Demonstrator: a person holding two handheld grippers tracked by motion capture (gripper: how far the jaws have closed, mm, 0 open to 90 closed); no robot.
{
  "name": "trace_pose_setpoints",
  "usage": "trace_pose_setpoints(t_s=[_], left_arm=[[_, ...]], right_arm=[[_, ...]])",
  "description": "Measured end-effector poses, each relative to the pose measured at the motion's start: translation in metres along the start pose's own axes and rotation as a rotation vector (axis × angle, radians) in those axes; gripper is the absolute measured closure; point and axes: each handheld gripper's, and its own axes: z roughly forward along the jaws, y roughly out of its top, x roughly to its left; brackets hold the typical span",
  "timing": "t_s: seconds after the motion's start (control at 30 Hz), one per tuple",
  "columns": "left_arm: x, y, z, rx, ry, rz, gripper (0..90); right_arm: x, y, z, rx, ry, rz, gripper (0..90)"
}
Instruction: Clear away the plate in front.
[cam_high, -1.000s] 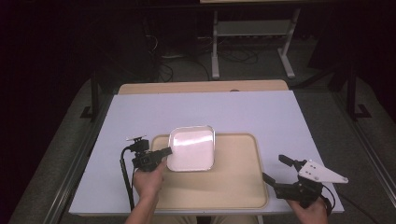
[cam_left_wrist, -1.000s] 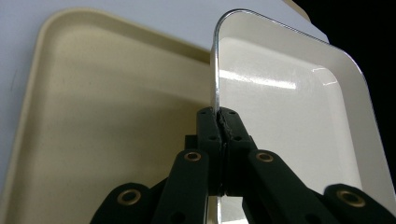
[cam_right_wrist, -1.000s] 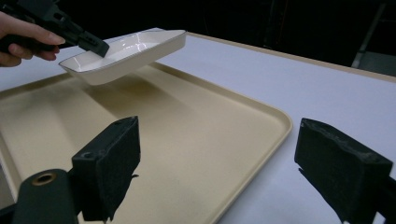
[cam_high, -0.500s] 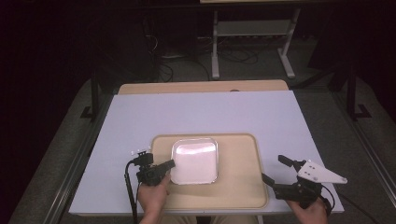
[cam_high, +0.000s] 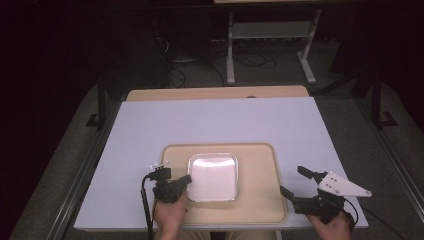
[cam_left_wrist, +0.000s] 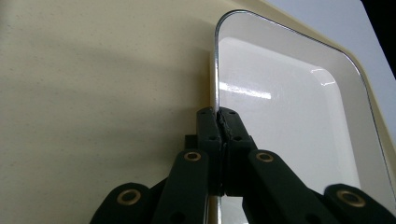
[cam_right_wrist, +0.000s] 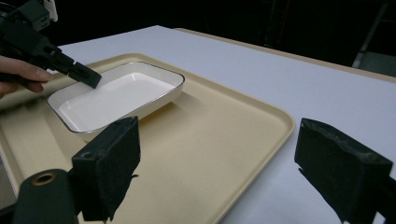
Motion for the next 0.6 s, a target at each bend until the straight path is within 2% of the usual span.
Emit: trace_pose_setpoints(t_s=[0.17, 0.37, 0.6], left_arm=[[-0.0020, -0.0024, 0.0031, 0.001, 0.023, -0.011, 88.1], [-0.0041, -0.0044, 0.0047, 0.000, 0.021, -0.027, 88.0], [-0.0060, -0.0049, 0.0062, -0.001, 0.030, -0.011, 87.7]], right_arm=[[0.0003, 0.0002, -0.0001, -0.001, 0.001, -0.002, 13.4], [0.0005, 0.0003, 0.0000, 0.000, 0.002, -0.003, 13.4], [0.0008, 0.0005, -0.0001, 0.001, 0.002, -0.004, 13.4]])
